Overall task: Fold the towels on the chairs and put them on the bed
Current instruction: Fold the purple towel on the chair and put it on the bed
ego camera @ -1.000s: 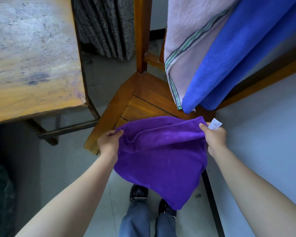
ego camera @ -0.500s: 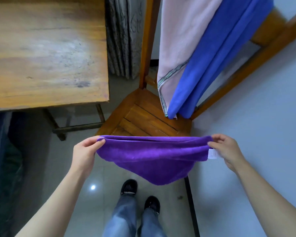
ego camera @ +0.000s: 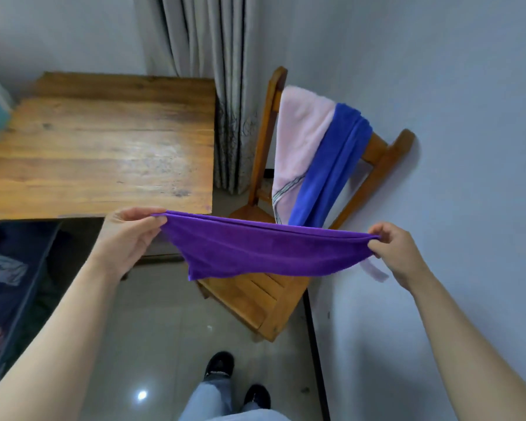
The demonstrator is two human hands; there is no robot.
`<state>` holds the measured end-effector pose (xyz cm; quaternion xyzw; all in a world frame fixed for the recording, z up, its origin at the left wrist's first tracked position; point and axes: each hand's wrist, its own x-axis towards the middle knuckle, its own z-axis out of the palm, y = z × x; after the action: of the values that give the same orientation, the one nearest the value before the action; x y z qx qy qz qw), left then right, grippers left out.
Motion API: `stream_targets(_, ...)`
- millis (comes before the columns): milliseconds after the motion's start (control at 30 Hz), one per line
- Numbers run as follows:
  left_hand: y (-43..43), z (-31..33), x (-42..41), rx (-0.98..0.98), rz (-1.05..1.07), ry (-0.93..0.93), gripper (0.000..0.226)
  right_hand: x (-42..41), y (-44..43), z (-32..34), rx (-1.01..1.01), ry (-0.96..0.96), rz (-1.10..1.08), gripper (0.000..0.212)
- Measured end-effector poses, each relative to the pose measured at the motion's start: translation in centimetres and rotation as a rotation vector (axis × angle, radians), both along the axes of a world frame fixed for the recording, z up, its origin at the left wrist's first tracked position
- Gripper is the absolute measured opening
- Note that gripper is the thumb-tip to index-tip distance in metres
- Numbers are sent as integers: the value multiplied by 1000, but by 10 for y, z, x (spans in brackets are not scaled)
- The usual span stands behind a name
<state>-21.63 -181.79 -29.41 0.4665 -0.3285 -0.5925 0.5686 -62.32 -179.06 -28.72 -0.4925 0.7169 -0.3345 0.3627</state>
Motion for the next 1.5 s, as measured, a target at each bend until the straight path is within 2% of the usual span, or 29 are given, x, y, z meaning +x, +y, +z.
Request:
stream_targets(67,-4,20,3,-58,-15,75,21,6,-4,16,-33,-11,16,37)
stream_targets(233,-15,52,11,-133,21,37,10,15,-12,47,-146,-20,41,35)
stream_targets(367,-22,67,14,-125,33,-50,46,18,-20,63,-156,-6,87,32)
stream_targets(467,-26,75,16,-121,34,-32,47,20,-28,74,-139,-5,90,28)
stream_targets(667,-27,72,19,-49,-3,-159,48,29,-42,68,-27,139,50,10)
stream_targets(733,-27,70,20,-12,-26,-271,47,31,-45,64,1,161,36,8)
stream_targets(867,-23,66,20,-1,-191,-818,22,30,-47,51,46,124,-25,13)
stream_targets(933,-22,58,21,-37,-350,-1042,24,29,-47,44,75,88,-53,12)
stream_targets(1033,-24,46,22,-60,-498,-1177,17,25,-49,29,122,-32,-78,13)
stream_targets(1100,-29,36,22,13,-482,-1093,19,22,-54,17,157,-137,-117,17)
stream_targets(1300,-49,6,16,282,-326,-620,8,19,-76,-17,222,-343,-271,19)
stream_targets(1367,-58,-1,11,302,-276,-470,11,21,-85,-23,202,-412,-310,19)
stream_targets(1500,-72,-8,1,244,-168,-314,18,23,-98,-23,139,-504,-350,18)
